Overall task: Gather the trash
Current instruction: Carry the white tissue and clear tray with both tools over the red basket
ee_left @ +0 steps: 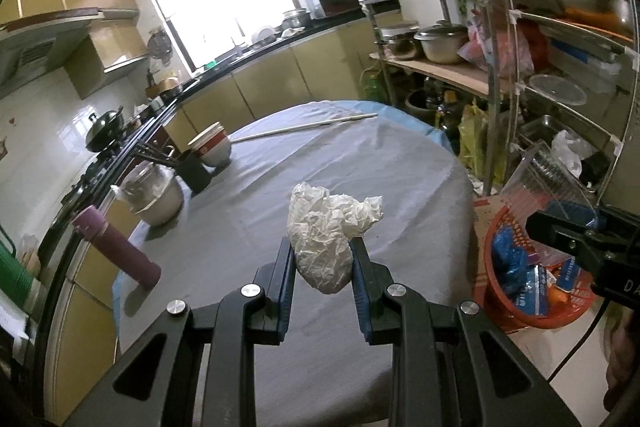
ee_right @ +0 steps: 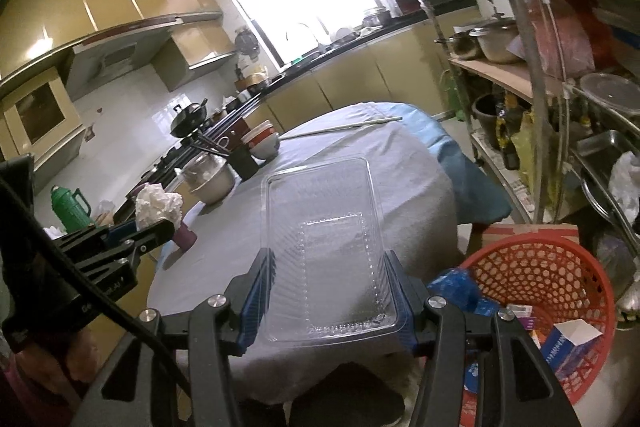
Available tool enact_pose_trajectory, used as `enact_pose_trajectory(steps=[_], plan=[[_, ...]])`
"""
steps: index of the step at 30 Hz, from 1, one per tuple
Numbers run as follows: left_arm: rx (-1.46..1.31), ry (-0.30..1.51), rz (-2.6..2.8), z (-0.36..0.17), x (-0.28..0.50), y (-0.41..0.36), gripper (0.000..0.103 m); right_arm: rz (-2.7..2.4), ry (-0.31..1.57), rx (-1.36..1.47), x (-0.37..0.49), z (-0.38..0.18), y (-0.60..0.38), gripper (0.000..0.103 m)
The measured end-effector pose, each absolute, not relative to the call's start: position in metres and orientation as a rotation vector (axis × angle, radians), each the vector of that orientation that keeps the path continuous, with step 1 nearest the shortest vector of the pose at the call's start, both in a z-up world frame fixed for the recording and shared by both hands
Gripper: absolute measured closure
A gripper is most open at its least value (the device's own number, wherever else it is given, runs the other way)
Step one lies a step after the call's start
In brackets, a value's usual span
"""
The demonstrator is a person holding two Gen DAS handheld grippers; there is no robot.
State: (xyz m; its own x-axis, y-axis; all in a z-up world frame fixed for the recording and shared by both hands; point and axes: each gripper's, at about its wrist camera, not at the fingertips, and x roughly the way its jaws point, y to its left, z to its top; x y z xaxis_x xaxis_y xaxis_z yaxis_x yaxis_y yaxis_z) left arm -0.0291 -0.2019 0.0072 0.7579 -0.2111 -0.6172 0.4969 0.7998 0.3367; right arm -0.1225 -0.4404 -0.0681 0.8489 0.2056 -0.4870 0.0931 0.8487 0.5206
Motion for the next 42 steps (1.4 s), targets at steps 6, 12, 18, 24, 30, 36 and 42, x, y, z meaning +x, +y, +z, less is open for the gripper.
enact_pose_trajectory(steps=[6,12,18,24,30,36,42], plan=[[0.532,0.594,-0.443,0.005,-0.030,-0.219,0.075,0.032,0.560,0.585,-0.127,-0.071,-0.456,0.046],[0.550,0.590,-0.475,0.004,-0.031,-0.234,0.075,0.003,0.559,0.602,-0.129,-0.072,-0.466,0.046],[0.563,0.589,-0.506,0.003,-0.030,-0.248,0.075,-0.029,0.555,0.615,-0.133,-0.072,-0.477,0.046],[0.576,0.592,-0.542,-0.001,-0.032,-0.262,0.075,-0.061,0.562,0.632,-0.137,-0.077,-0.490,0.046],[0.594,0.597,-0.581,-0.006,-0.036,-0.276,0.075,-0.091,0.575,0.650,-0.143,-0.083,-0.502,0.046],[0.607,0.611,-0.621,-0.013,-0.040,-0.288,0.075,-0.118,0.587,0.661,-0.146,-0.088,-0.510,0.046],[0.612,0.625,-0.652,-0.018,-0.042,-0.297,0.075,-0.138,0.599,0.670,-0.149,-0.093,-0.516,0.046]])
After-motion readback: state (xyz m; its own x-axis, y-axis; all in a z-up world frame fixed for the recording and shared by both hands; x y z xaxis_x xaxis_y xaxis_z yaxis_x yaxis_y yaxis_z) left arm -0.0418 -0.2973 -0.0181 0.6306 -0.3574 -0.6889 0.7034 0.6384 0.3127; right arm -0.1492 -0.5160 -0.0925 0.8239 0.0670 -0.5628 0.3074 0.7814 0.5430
